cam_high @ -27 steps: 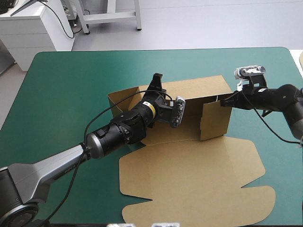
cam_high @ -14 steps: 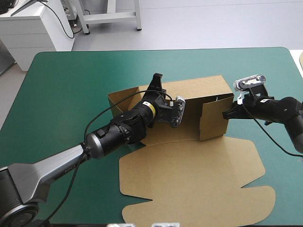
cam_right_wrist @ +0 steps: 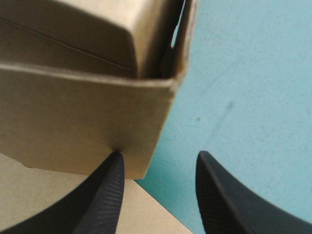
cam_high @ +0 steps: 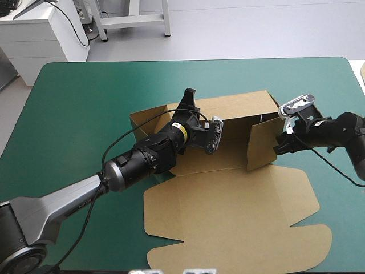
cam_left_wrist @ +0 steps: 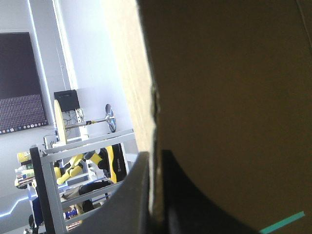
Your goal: Fold the box
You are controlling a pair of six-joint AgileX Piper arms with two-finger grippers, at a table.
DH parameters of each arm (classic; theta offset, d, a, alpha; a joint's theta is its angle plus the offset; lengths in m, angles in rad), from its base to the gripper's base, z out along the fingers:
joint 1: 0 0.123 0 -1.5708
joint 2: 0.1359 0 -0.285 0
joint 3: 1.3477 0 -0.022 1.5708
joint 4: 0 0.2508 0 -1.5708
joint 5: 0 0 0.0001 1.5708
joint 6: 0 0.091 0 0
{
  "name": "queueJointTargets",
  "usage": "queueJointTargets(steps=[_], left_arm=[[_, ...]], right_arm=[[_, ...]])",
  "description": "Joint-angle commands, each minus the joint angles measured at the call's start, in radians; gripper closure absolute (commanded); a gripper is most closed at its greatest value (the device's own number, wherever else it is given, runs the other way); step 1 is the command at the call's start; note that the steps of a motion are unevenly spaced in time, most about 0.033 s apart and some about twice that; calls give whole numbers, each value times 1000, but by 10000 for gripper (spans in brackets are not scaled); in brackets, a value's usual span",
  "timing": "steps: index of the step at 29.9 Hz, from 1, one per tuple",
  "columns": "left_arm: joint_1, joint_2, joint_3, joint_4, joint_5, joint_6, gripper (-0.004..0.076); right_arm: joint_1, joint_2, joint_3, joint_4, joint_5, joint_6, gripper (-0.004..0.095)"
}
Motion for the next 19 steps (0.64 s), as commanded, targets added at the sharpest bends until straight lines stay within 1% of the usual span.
queueJointTargets(steps=[1,3,5,7,10,13,19], left_arm=[[-13,-26,-18,-10,-32,11,731],[-13,-26,-18,-10,-32,11,731],[-13,-26,-18,-10,-36,11,731],[-13,-26,-18,-10,-38,11,731],[-13,-26,-18,-10,-42,11,731],[-13,-26,-18,-10,-42,11,731],[-13,-26,-18,-10,-55,11,731]], right_arm=[[-3,-36,-66,27,-7,-12,474],[-3,-36,-73,36,-7,-12,475],[-3,-34,-71,68,-7,-15,475],[-3,-25,-69,123,-3,-51,475],[-3,4,-69,245,0,-157,475],[-3,38,-69,326,-6,-210,475],[-3,99,-69,348,-26,-237,483]])
